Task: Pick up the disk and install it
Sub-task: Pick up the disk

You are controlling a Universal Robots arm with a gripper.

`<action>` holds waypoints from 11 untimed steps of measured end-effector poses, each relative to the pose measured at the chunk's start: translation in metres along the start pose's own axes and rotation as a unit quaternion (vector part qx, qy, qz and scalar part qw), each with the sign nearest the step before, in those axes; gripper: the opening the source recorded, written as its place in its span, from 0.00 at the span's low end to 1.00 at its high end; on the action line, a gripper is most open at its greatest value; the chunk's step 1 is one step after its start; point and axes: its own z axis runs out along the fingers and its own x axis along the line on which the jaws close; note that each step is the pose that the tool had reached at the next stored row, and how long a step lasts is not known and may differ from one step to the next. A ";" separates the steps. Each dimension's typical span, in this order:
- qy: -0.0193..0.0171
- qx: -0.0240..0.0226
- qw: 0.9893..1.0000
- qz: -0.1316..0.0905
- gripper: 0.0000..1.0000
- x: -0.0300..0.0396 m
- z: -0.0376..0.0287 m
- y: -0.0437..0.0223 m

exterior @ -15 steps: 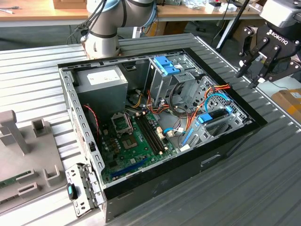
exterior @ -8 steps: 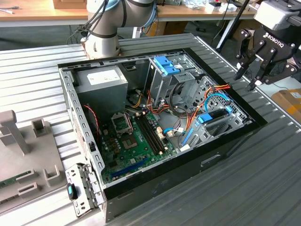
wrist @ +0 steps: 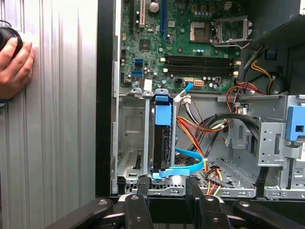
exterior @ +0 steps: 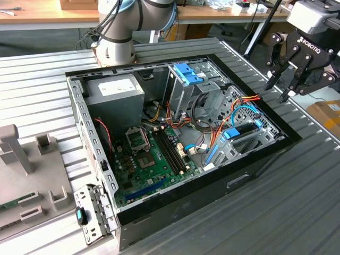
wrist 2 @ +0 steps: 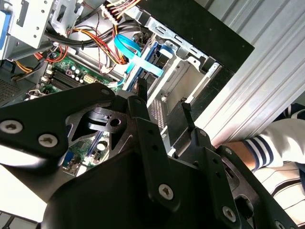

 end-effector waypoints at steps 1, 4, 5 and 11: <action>0.000 0.000 1.000 0.000 0.44 -0.0001 -0.0001 0.0022; 0.000 0.000 1.000 0.000 0.44 -0.0002 0.0007 0.0136; 0.000 0.000 1.000 0.000 0.44 -0.0002 0.0015 0.0138; 0.000 0.000 1.000 0.002 0.44 -0.0004 0.0039 0.0259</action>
